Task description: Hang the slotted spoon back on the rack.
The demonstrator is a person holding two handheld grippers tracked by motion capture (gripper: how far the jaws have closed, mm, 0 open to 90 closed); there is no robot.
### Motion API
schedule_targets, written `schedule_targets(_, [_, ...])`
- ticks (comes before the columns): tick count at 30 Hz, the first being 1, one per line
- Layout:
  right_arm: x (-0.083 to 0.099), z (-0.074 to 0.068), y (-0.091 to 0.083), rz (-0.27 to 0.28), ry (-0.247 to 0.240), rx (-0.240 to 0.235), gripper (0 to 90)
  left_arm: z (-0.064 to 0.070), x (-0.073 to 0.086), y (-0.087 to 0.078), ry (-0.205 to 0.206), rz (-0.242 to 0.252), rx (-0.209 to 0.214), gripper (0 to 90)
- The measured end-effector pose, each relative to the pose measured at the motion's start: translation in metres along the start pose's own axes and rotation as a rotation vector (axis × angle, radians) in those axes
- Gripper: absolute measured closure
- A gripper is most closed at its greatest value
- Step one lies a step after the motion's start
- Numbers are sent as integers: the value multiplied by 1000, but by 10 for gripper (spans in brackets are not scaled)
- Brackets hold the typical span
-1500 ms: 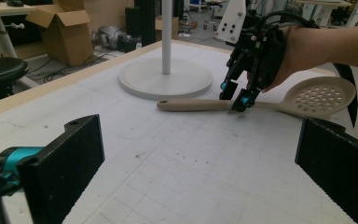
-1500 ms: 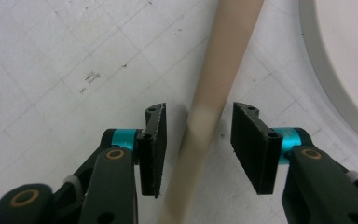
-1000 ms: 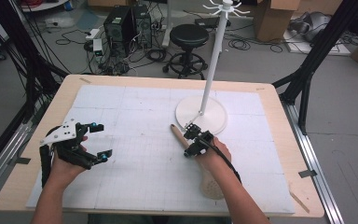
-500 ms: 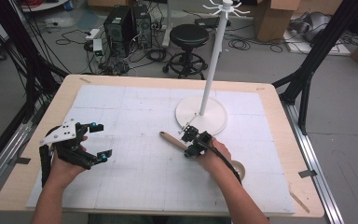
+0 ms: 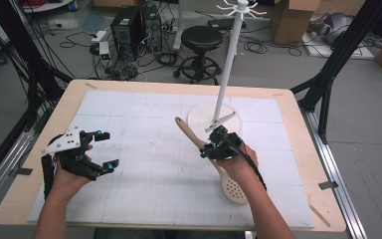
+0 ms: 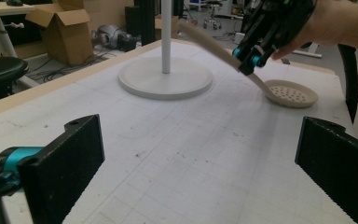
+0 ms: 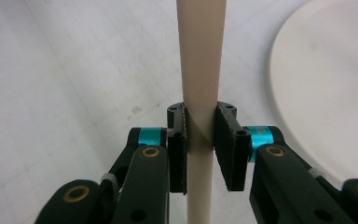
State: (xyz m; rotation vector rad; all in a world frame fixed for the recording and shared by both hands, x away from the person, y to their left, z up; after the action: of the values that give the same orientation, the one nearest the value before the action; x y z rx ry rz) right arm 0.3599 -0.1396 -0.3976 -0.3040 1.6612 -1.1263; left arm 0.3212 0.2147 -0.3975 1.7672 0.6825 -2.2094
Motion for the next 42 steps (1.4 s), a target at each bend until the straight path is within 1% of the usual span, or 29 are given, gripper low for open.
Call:
schedule_targets(2, [-3,1,-13,53,1,-6,755,0,0,0,2,0,1,17])
schedule_targets(3, [-3,1,-13,53,1,-6,755,0,0,0,2,0,1,17])
schedule_targets(4, [-6,3,-25,95,-1,-5,755,-1,0,0,1,-4,-1,17])
schedule_targets(5, [-6,3,-25,95,-1,-5,755,-1,0,0,1,-4,-1,17])
schedule_targets(6, [-8,4,-34,135,-3,-7,755,0,0,0,2,-2,-2,17])
schedule_targets(7, [-8,4,-34,135,-3,-7,755,0,0,0,2,-2,-2,17])
schedule_targets(11, [-10,10,-51,204,10,-13,755,1,0,-1,2,-1,-1,17])
schedule_targets(12, [-10,10,-51,204,10,-13,755,1,0,-1,3,-1,-2,17])
schedule_targets(14, [-11,12,-56,227,17,-13,755,0,-1,-2,4,4,-1,17])
schedule_targets(18, [-13,15,-68,266,13,-1,754,0,-1,-2,4,5,-1,17])
schedule_targets(21, [-14,16,-72,278,8,6,754,0,-2,-2,4,6,-2,17])
schedule_targets(22, [-15,17,-76,296,8,6,754,0,-2,-2,1,11,2,17])
schedule_targets(23, [-15,17,-76,296,8,6,754,0,-2,-2,1,11,2,17])
schedule_targets(24, [-16,19,-80,316,7,3,754,1,-2,-2,1,10,4,17])
schedule_targets(29, [-17,22,-86,327,2,10,753,1,-2,-2,3,11,5,17])
schedule_targets(31, [-19,25,-90,345,-5,10,753,1,-2,-2,0,13,3,17])
schedule_targets(37, [-24,32,-98,358,-9,22,754,1,-3,-2,-1,15,3,17])
schedule_targets(40, [-28,36,-107,360,-9,30,753,1,-2,-1,4,3,3,17])
schedule_targets(41, [-28,36,-107,360,-9,30,753,1,-2,-1,4,3,3,17])
schedule_targets(42, [-30,40,-111,363,-15,35,753,2,-2,-1,3,11,4,17])
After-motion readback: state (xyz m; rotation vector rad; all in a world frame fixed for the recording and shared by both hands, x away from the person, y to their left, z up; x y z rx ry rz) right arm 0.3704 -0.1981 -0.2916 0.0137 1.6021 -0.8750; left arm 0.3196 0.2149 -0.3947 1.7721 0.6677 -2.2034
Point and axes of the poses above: each handheld gripper's, and its own axes: y roughly forward along the jaws, x roughly out of its underside, z roughly to its right, the point moved 5 cm from there along y, roughly forward along the jaws, and after that the axes turned 7 degrees about -y, right-handed, at the moved point
